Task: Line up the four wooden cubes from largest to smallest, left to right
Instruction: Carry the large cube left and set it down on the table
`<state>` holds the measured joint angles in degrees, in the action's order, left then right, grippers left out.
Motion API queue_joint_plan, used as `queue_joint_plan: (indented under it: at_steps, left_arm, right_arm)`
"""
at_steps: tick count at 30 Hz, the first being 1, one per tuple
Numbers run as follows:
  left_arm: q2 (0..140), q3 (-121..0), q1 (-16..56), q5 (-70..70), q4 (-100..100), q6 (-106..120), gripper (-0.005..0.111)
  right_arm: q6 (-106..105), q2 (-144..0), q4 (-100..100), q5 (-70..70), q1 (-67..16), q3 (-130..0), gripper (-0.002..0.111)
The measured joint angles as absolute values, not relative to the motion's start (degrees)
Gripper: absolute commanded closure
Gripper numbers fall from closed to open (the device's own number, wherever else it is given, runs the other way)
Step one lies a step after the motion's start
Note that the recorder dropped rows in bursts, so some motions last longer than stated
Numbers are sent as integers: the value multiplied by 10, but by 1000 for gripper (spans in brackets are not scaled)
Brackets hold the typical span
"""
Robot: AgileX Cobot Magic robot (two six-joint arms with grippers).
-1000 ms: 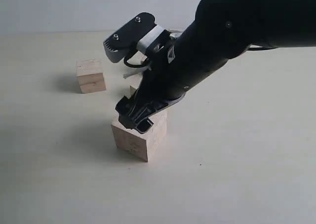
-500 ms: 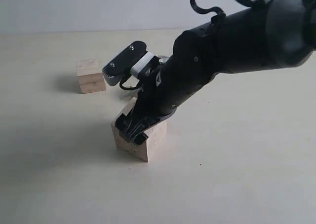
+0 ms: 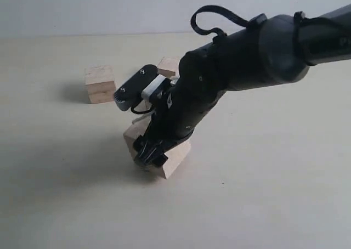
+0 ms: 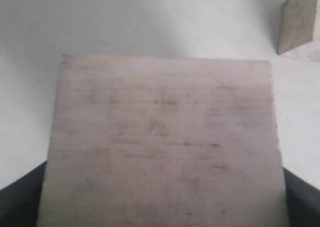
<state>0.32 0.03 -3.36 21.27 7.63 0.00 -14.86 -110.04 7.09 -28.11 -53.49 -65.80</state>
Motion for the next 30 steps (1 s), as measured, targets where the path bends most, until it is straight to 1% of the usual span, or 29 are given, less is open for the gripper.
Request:
queue_joint_plan:
  at_steps: [4,7,9,14,17,21,30]
  left_arm:
    - [3,0,-34,213,76,0,107]
    - [3,0,-34,213,76,0,107]
    - [3,0,-34,213,76,0,107]
    - [3,0,-34,213,76,0,107]
    - [3,0,-34,213,76,0,107]
    - [3,0,-34,213,76,0,107]
    - [3,0,-34,213,76,0,107]
  right_arm:
    - [-158,-1058,32,-355,-535,-707,108]
    - [-257,-1028,7,-380,-528,-766,108]
    - [-368,-1028,56,-382,-507,-795,108]
    - [-787,-1062,352,-428,-427,-818,108]
    - [-897,-1092,397,-438,-422,-818,108]
    - [-956,-1137,440,-439,-422,-819,108]
    - [-949,-1212,501,-436,-422,-866,108]
